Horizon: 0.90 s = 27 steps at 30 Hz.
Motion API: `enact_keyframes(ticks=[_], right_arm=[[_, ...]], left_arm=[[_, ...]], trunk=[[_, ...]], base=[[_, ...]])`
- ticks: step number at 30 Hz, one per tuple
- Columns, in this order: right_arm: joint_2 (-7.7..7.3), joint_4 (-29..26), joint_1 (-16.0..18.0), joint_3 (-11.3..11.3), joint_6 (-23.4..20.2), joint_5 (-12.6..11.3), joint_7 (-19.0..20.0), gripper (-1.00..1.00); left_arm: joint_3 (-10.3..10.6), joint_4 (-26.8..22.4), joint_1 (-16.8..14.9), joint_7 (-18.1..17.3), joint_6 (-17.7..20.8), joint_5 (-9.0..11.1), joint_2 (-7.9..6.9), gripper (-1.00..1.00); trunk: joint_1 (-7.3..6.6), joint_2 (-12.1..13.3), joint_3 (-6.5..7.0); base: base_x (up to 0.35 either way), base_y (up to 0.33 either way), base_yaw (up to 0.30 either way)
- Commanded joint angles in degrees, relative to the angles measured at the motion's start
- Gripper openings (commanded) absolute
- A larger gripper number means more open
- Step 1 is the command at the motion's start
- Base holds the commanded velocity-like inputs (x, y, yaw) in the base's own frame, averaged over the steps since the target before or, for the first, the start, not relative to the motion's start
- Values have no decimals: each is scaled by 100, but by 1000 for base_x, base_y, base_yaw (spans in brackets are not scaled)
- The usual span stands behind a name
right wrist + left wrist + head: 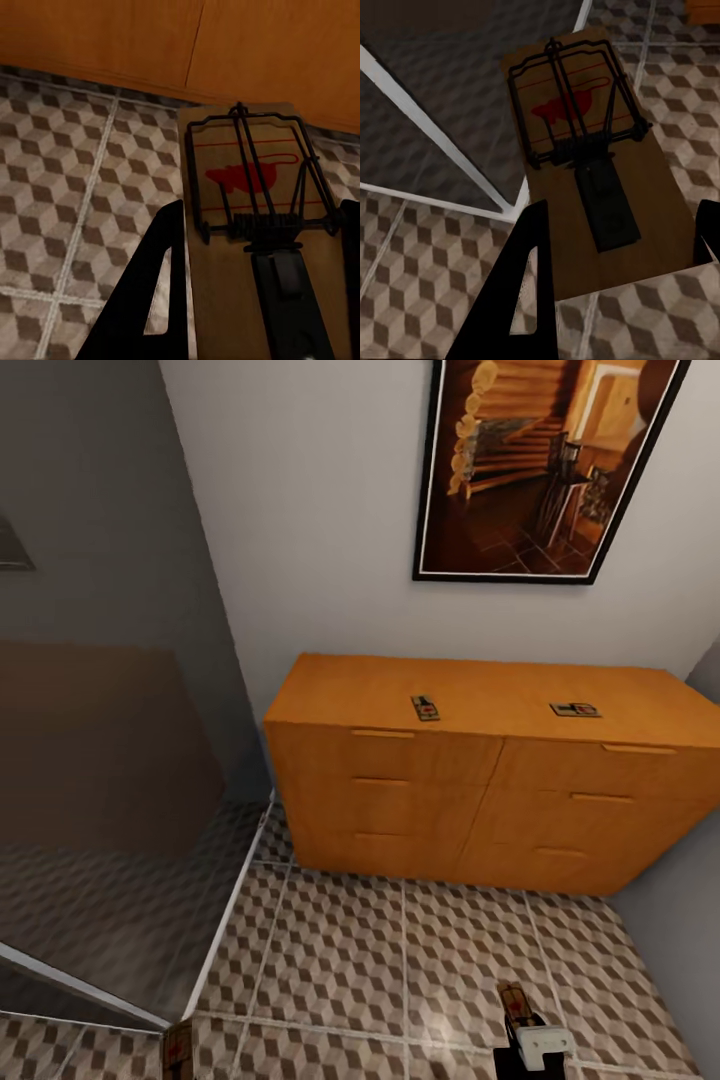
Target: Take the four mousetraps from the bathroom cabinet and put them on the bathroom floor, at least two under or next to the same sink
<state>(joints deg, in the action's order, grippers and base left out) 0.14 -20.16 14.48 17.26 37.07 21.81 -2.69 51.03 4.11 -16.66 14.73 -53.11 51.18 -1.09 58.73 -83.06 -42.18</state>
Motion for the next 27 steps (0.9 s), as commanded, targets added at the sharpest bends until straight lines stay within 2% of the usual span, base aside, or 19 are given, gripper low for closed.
enact_keyframes(ticks=[1,27], right_arm=[[-1,3,3,23,18,51,-12,-100],[25,12,2,19,15,51,-12,-100]], left_arm=[[39,11,-4,56,-6,-27,3,-100],[39,11,-4,56,-6,-28,3,-100]], trunk=[[0,-2,-4],[0,-2,-4]], base=[[0,0,285],[0,0,286]])
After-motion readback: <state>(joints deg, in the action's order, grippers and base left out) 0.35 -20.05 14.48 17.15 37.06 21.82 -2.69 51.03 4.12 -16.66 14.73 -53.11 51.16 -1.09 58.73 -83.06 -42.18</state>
